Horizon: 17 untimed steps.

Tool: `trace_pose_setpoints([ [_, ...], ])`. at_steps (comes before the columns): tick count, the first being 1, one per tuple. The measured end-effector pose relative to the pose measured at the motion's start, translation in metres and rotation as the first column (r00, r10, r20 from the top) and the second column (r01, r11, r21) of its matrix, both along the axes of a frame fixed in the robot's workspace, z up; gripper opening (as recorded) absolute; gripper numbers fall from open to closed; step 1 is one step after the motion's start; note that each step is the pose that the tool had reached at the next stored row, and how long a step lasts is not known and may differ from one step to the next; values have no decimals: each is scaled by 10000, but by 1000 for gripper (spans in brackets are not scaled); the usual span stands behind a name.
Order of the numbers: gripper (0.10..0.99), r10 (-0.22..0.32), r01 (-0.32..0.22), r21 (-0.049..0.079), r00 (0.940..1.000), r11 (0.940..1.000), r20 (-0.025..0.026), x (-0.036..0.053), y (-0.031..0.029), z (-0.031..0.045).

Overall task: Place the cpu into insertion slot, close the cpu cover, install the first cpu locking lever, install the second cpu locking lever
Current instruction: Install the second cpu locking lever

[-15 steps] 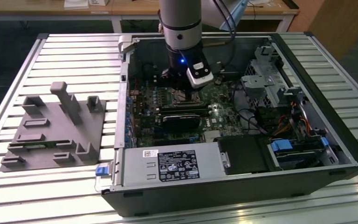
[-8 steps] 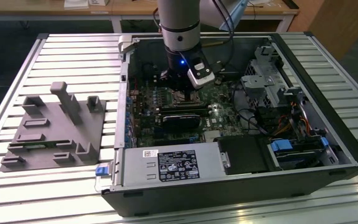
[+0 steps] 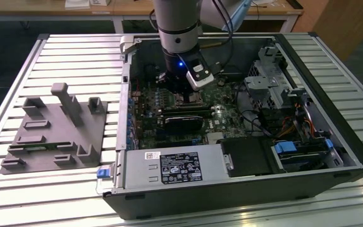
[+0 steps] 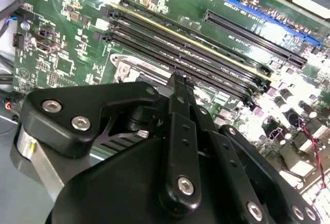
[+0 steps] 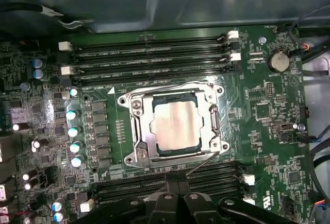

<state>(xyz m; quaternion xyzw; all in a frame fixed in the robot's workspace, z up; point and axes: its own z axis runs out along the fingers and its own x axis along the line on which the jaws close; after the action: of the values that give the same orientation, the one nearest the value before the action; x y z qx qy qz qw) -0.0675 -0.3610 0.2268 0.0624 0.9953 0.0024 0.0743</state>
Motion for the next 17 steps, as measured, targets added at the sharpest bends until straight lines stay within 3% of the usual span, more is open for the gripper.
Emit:
trace_pose_setpoints([
  [2, 106, 0, 0, -2, 10000, 10000, 0, 0, 0, 0],
  [3, 106, 1, -1, -1, 10000, 10000, -27, 0, 0, -2],
  [4, 106, 0, 0, -1, 9999, 10000, -138, 0, -1, -5],
  [7, 106, 0, 0, -2, 9982, 10000, -592, 6, -2, -15],
  [8, 106, 0, 0, -3, 9970, 10000, -771, 8, -3, -19],
  [9, 106, 0, 0, -2, 9960, 10000, -890, 9, -3, -21],
  [14, 106, 0, 0, 4, 9959, 10000, -910, 9, -4, -21],
  [16, 106, 11, -1, 108, 9959, 9999, -908, 9, -23, -24],
  [17, 106, 20, 0, 221, 9959, 9998, -908, 9, -38, -27],
])
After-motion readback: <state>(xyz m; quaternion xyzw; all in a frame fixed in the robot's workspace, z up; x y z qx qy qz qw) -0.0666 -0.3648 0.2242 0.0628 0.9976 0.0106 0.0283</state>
